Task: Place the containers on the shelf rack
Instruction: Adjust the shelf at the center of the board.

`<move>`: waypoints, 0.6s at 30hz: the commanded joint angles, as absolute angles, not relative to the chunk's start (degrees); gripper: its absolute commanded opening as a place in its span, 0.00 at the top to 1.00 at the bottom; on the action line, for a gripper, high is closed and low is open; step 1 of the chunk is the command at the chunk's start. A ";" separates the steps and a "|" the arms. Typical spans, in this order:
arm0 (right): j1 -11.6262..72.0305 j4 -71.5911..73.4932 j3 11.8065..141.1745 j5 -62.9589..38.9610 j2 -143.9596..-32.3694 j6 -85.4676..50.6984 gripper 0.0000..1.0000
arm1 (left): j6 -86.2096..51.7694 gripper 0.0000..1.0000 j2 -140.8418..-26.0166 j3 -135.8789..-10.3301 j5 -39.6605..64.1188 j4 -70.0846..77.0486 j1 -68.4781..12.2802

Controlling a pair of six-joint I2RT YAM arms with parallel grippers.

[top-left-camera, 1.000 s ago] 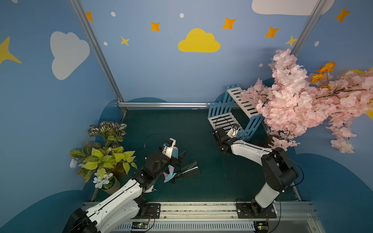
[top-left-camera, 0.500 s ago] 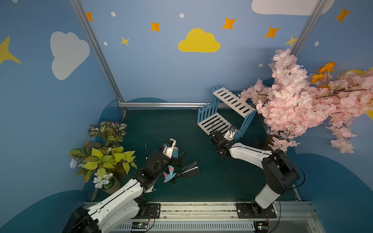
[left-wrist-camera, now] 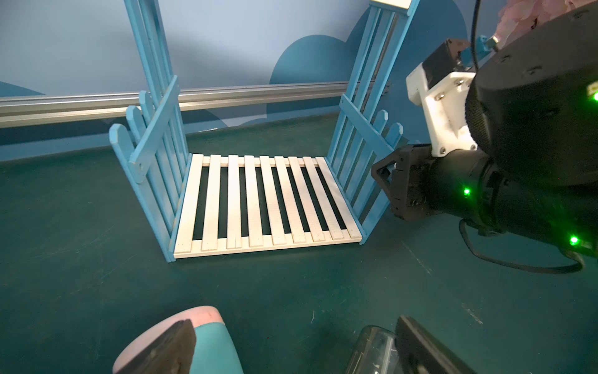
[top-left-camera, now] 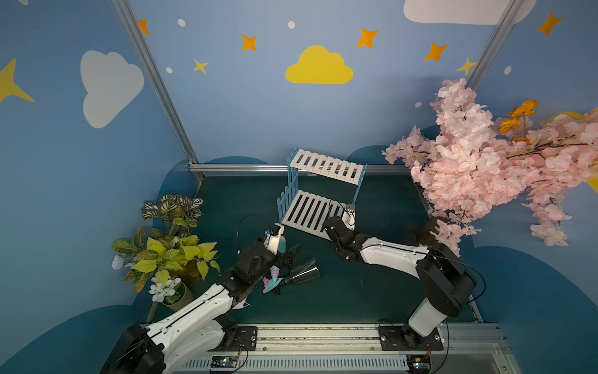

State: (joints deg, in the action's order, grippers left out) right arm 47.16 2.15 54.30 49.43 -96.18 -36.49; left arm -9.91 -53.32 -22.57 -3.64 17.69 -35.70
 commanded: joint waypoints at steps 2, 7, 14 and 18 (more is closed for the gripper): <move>45.43 12.18 49.91 36.98 -95.71 -27.57 0.90 | -10.41 0.00 -52.52 -22.14 -3.45 19.42 -35.78; 41.68 12.19 48.75 30.36 -93.61 -17.05 0.92 | -10.04 0.00 -52.25 -21.95 -3.79 19.42 -35.83; 37.92 8.73 50.07 25.00 -93.24 -7.67 0.92 | -9.58 0.00 -52.66 -21.13 -4.79 20.03 -35.80; 35.51 8.72 50.00 23.43 -93.76 -9.35 0.86 | -9.53 0.00 -53.18 -21.32 -4.58 20.01 -35.76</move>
State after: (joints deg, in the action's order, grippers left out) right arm 36.71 11.97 50.26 29.78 -92.92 -11.62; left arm -9.87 -53.19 -21.54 -4.32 18.52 -35.70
